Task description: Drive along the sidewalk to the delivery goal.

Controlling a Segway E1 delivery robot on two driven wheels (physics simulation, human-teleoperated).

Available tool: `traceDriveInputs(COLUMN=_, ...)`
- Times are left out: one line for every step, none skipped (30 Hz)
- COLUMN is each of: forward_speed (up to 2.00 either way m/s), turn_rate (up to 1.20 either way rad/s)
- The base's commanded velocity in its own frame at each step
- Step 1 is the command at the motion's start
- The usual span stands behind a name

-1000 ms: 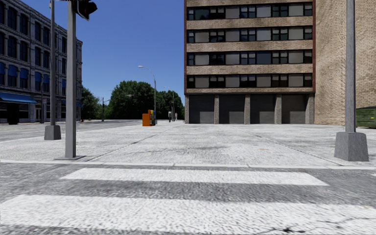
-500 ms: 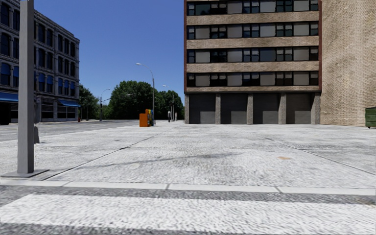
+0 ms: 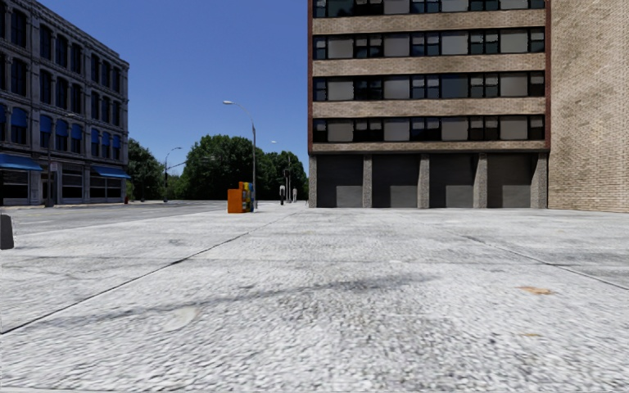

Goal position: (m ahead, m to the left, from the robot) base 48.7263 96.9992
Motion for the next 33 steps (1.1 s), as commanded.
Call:
traceDriveInputs(forward_speed=2.00, turn_rate=0.00)
traceDriveInputs(forward_speed=2.00, turn_rate=0.00)
traceDriveInputs(forward_speed=2.00, turn_rate=0.00)
traceDriveInputs(forward_speed=2.00, turn_rate=0.00)
traceDriveInputs(forward_speed=2.00, turn_rate=0.00)
traceDriveInputs(forward_speed=1.98, turn_rate=0.00)
traceDriveInputs(forward_speed=1.92, turn_rate=0.00)
traceDriveInputs(forward_speed=1.88, turn_rate=0.00)
traceDriveInputs(forward_speed=1.88, turn_rate=0.00)
traceDriveInputs(forward_speed=1.75, turn_rate=0.00)
traceDriveInputs(forward_speed=1.67, turn_rate=0.00)
traceDriveInputs(forward_speed=1.63, turn_rate=0.00)
traceDriveInputs(forward_speed=1.63, turn_rate=0.00)
traceDriveInputs(forward_speed=1.60, turn_rate=0.00)
traceDriveInputs(forward_speed=1.59, turn_rate=0.00)
traceDriveInputs(forward_speed=1.59, turn_rate=0.00)
traceDriveInputs(forward_speed=1.58, turn_rate=0.00)
traceDriveInputs(forward_speed=1.58, turn_rate=0.00)
traceDriveInputs(forward_speed=1.58, turn_rate=0.00)
traceDriveInputs(forward_speed=1.58, turn_rate=0.00)
traceDriveInputs(forward_speed=1.58, turn_rate=0.00)
traceDriveInputs(forward_speed=1.58, turn_rate=0.00)
traceDriveInputs(forward_speed=1.58, turn_rate=0.00)
traceDriveInputs(forward_speed=1.58, turn_rate=0.00)
traceDriveInputs(forward_speed=1.58, turn_rate=0.00)
traceDriveInputs(forward_speed=1.58, turn_rate=0.00)
traceDriveInputs(forward_speed=1.58, turn_rate=0.00)
traceDriveInputs(forward_speed=1.58, turn_rate=0.00)
traceDriveInputs(forward_speed=1.58, turn_rate=0.00)
traceDriveInputs(forward_speed=1.58, turn_rate=0.00)
traceDriveInputs(forward_speed=1.58, turn_rate=0.00)
traceDriveInputs(forward_speed=1.58, turn_rate=0.00)
traceDriveInputs(forward_speed=1.58, turn_rate=0.00)
